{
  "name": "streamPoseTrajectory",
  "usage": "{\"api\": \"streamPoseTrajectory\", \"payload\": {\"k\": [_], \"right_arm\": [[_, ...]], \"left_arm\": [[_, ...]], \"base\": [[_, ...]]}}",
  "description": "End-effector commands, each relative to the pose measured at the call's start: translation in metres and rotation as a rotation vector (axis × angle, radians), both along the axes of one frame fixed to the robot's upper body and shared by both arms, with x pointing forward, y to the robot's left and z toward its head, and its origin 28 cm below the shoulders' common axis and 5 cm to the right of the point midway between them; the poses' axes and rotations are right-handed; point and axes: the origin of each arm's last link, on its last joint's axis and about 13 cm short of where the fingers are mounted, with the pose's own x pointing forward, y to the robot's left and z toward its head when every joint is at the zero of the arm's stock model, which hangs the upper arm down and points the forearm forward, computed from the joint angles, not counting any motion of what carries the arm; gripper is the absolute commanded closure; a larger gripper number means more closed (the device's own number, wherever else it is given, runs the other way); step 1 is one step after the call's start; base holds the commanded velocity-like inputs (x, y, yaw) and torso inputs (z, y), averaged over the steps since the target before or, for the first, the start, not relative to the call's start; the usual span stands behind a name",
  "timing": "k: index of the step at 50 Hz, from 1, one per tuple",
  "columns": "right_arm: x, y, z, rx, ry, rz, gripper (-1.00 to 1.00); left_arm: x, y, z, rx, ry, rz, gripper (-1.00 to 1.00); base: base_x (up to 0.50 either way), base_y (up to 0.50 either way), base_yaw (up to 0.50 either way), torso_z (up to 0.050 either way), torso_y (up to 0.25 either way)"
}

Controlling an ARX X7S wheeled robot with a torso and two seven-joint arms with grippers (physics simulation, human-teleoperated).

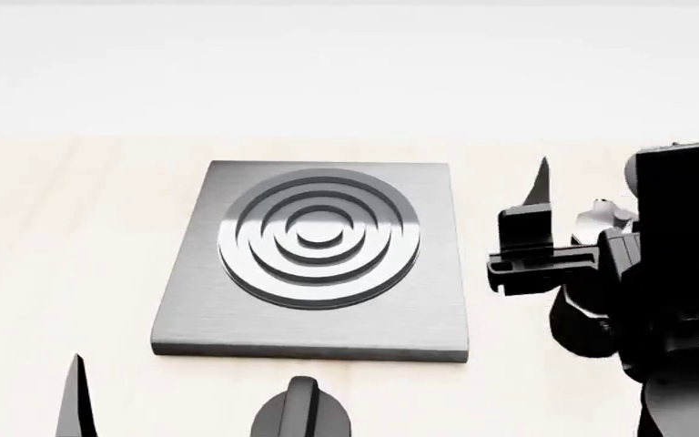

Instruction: Put both moka pots on the stove.

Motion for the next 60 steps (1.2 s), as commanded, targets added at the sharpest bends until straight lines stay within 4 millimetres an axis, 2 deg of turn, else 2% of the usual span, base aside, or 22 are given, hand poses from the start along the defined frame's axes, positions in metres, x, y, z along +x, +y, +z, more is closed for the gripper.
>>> {"api": "streamPoseTrajectory", "payload": {"k": [1,9,14,33,60], "right_arm": [[0.028,-0.024,-0.013,-0.008,0.189,-0.018,-1.00],[0.030,-0.028,-0.014,0.020,0.251,-0.036,-1.00],[0.034,-0.030,-0.022,0.022,0.285,-0.044,-1.00],[0.040,-0.033,-0.029,0.008,0.321,-0.058,-1.00],[0.048,-0.043,-0.060,0.005,0.416,-0.090,-1.00]], "left_arm": [[0.001,0.001,-0.001,-0.004,0.002,0.004,-1.00],[0.000,0.000,-0.001,-0.004,0.000,0.001,-1.00],[0.000,0.000,-0.001,-0.004,0.002,-0.001,-1.00],[0.000,-0.001,0.000,-0.002,-0.002,-0.004,-1.00],[-0.001,-0.004,-0.001,0.007,0.003,-0.014,-1.00]], "base": [[0.00,0.00,0.00,0.000,0.000],[0.00,0.00,0.00,0.000,0.000],[0.00,0.00,0.00,0.000,0.000],[0.00,0.00,0.00,0.000,0.000],[0.00,0.00,0.00,0.000,0.000]]}}
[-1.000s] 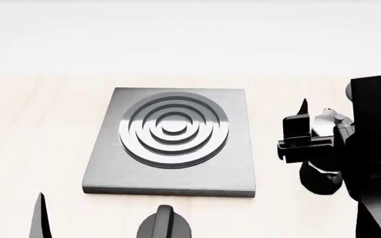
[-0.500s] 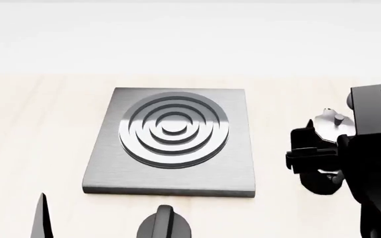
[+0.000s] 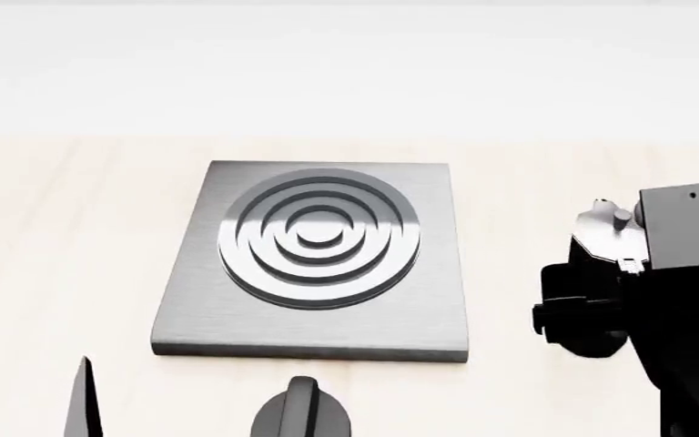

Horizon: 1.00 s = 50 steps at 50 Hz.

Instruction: Put both moka pots on the stove.

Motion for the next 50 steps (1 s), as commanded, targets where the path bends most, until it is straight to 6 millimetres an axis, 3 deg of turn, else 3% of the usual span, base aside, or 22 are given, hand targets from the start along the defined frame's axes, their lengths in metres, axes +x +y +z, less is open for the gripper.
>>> {"api": "streamPoseTrajectory", "payload": {"k": [1,13,50], "right_arm": [[0.002,-0.004,-0.012,-0.006,0.034,-0.011,-1.00],[0.008,-0.010,-0.028,0.003,0.070,-0.022,-1.00],[0.013,-0.015,-0.053,0.013,0.107,-0.049,-1.00]], "left_arm": [[0.000,-0.001,0.000,0.003,0.002,-0.005,-1.00],[-0.001,-0.002,0.000,0.006,0.003,-0.010,-1.00],[0.000,-0.004,-0.002,0.013,0.007,-0.015,-1.00]], "base": [[0.00,0.00,0.00,0.000,0.000],[0.00,0.00,0.00,0.000,0.000],[0.00,0.00,0.00,0.000,0.000]]}}
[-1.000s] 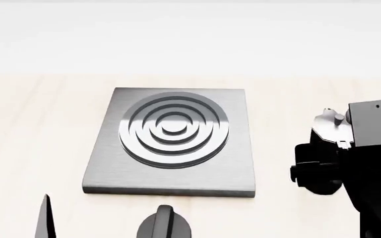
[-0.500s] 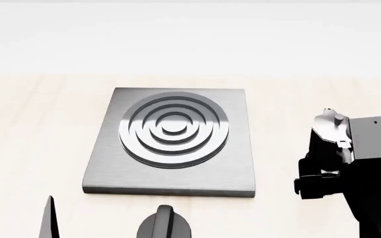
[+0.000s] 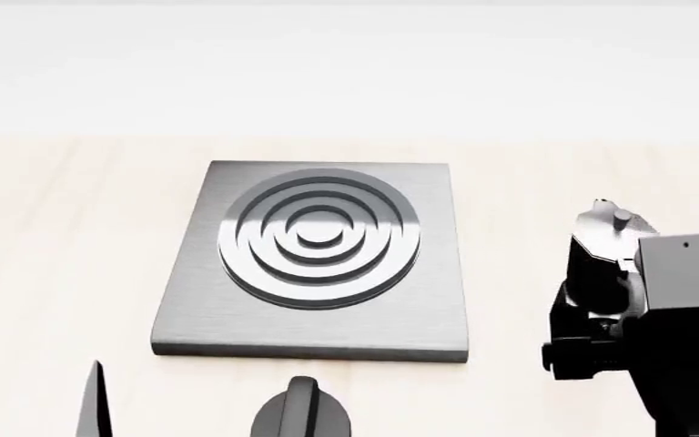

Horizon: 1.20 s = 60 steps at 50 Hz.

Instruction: Put both moka pots on the stove.

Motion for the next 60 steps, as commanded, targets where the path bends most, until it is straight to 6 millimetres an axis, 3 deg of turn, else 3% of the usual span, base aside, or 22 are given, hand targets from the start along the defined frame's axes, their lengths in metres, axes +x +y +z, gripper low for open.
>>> {"api": "streamPoseTrajectory", "payload": {"k": [1,10,11,33,60], "right_arm": [[0.001,-0.001,-0.008,0.000,0.012,-0.007,-1.00],[0.002,0.000,-0.010,-0.007,0.010,-0.011,-1.00],[0.002,0.000,-0.010,-0.002,0.006,-0.013,1.00],[0.000,0.004,0.000,-0.008,-0.024,0.016,1.00],[-0.008,0.026,0.055,0.012,-0.266,0.068,1.00]], "left_arm": [[0.000,-0.001,-0.001,0.003,0.001,-0.003,-1.00],[0.000,-0.001,-0.001,0.004,0.001,-0.003,-1.00],[0.000,-0.001,-0.001,0.004,0.001,-0.003,-1.00],[0.000,-0.001,-0.001,0.004,0.002,-0.006,-1.00],[0.000,-0.001,-0.001,0.004,0.005,-0.006,-1.00]], "base": [[0.00,0.00,0.00,0.000,0.000],[0.00,0.00,0.00,0.000,0.000],[0.00,0.00,0.00,0.000,0.000],[0.00,0.00,0.00,0.000,0.000],[0.00,0.00,0.00,0.000,0.001]]}}
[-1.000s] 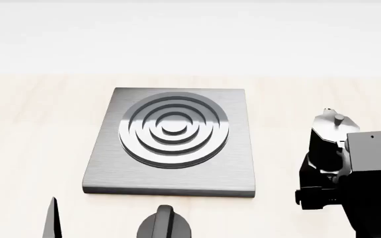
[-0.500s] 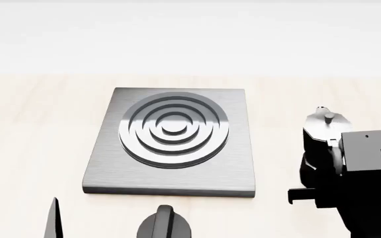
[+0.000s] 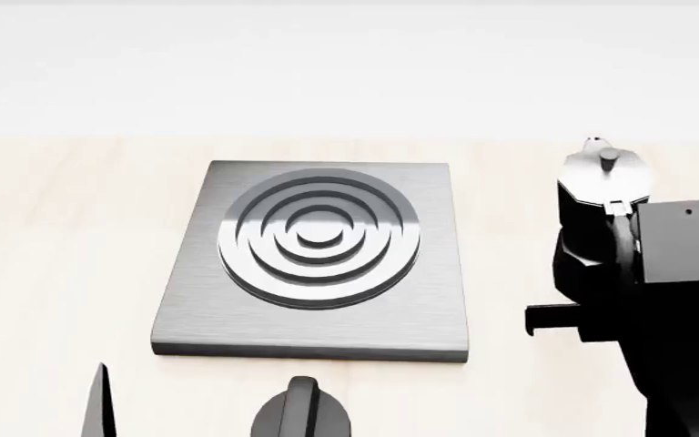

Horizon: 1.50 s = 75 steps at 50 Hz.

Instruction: Put both moka pots on the stove.

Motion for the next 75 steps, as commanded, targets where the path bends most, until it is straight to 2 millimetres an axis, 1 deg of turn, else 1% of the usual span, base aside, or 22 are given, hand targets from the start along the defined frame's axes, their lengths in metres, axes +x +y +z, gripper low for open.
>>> {"api": "streamPoseTrajectory", "payload": {"k": [1,7,10,12,16,23,34,42,53,58,70,75], "right_arm": [[0.001,0.010,0.029,-0.004,-0.114,0.032,1.00],[0.011,0.022,0.044,0.003,-0.146,0.072,1.00],[0.019,0.029,0.056,0.013,-0.166,0.094,1.00],[0.022,0.031,0.058,0.017,-0.169,0.100,1.00],[0.029,0.043,0.067,0.020,-0.182,0.143,1.00],[0.043,0.056,0.070,0.058,-0.204,0.188,1.00],[0.060,0.086,0.075,0.073,-0.224,0.271,1.00],[0.072,0.110,0.067,0.091,-0.244,0.317,1.00],[0.081,0.134,0.060,0.119,-0.256,0.362,1.00],[0.091,0.142,0.054,0.134,-0.249,0.370,1.00],[0.096,0.162,0.032,0.167,-0.227,0.402,1.00],[0.098,0.167,0.027,0.178,-0.221,0.409,1.00]], "left_arm": [[0.000,0.000,0.000,-0.001,0.001,0.001,-1.00],[0.000,0.000,0.000,-0.001,0.002,0.001,-1.00],[0.000,0.002,0.001,-0.002,0.000,0.009,-1.00],[0.000,0.003,0.002,-0.004,-0.001,0.011,-1.00],[0.000,0.003,0.002,-0.004,-0.003,0.014,-1.00],[0.000,0.004,0.002,-0.003,0.000,0.014,-1.00],[0.001,0.004,0.001,-0.004,0.000,0.015,-1.00],[0.000,0.005,0.002,-0.005,-0.001,0.018,-1.00],[0.000,0.005,0.002,0.002,-0.010,-0.001,-1.00],[0.000,0.005,0.001,0.000,-0.008,-0.008,-1.00],[0.000,0.007,-0.001,-0.008,-0.016,-0.008,-1.00],[0.000,0.008,-0.001,-0.009,-0.019,-0.005,-1.00]], "base": [[0.00,0.00,0.00,0.000,0.000],[0.00,0.00,0.00,0.000,0.002],[0.00,0.00,0.00,0.000,0.000],[0.00,0.00,0.00,0.000,0.000],[0.00,0.00,0.00,0.000,0.003],[0.00,0.00,0.00,0.000,0.000],[0.00,0.00,0.00,0.000,0.001],[0.00,0.00,0.00,0.000,0.001],[0.00,0.00,0.00,0.000,0.001],[0.00,0.00,0.00,0.000,0.002],[0.00,0.00,0.00,0.000,0.001],[0.00,0.00,0.00,0.000,0.002]]}}
